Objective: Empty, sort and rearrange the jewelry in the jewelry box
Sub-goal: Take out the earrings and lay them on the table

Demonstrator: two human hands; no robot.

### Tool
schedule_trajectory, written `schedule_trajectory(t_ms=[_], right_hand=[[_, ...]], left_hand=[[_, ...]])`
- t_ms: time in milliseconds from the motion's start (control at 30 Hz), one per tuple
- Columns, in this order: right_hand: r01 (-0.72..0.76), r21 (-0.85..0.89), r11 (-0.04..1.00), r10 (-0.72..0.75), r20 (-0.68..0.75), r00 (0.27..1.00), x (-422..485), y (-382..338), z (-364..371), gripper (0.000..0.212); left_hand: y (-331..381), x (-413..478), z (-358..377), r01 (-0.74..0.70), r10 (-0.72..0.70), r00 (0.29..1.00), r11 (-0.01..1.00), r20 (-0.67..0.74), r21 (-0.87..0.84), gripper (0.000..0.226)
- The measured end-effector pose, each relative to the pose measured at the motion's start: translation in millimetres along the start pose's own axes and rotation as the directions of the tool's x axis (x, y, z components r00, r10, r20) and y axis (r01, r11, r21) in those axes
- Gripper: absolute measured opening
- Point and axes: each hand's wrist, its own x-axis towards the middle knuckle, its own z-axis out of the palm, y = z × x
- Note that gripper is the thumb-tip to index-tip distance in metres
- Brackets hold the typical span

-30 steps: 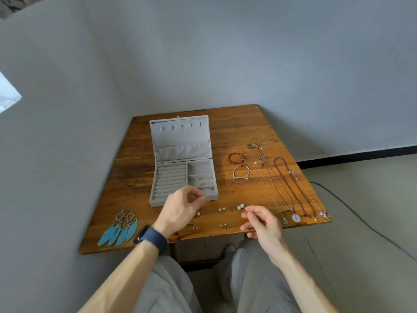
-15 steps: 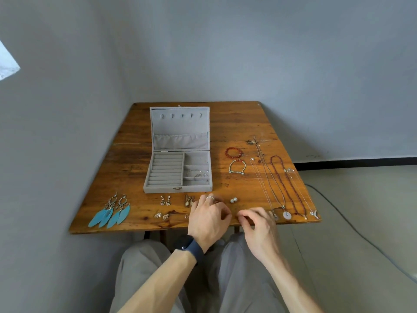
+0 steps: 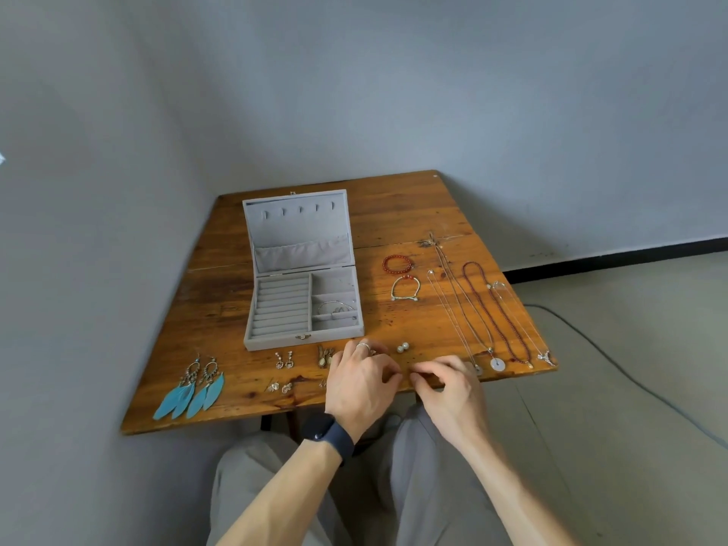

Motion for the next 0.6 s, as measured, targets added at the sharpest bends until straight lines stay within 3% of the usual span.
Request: schedule_trajectory(t_ms=[200, 600], right_hand=[[0.019, -0.024, 1.000, -0.020, -0.045, 0.999, -0.9, 2.5, 6.9, 0.015], [-0.010, 0.022, 1.000, 0.009, 0.027, 1.000, -1.1, 2.5, 1.1, 0.024]], left_hand=[[-1.3, 0.9, 0.6, -0.022, 0.022, 1.000, 1.000, -0.001, 0.019, 0.020], [-14.4, -1.4, -14.4, -0.043, 0.044, 0.999, 0.999, -0.016, 0.032, 0.020]])
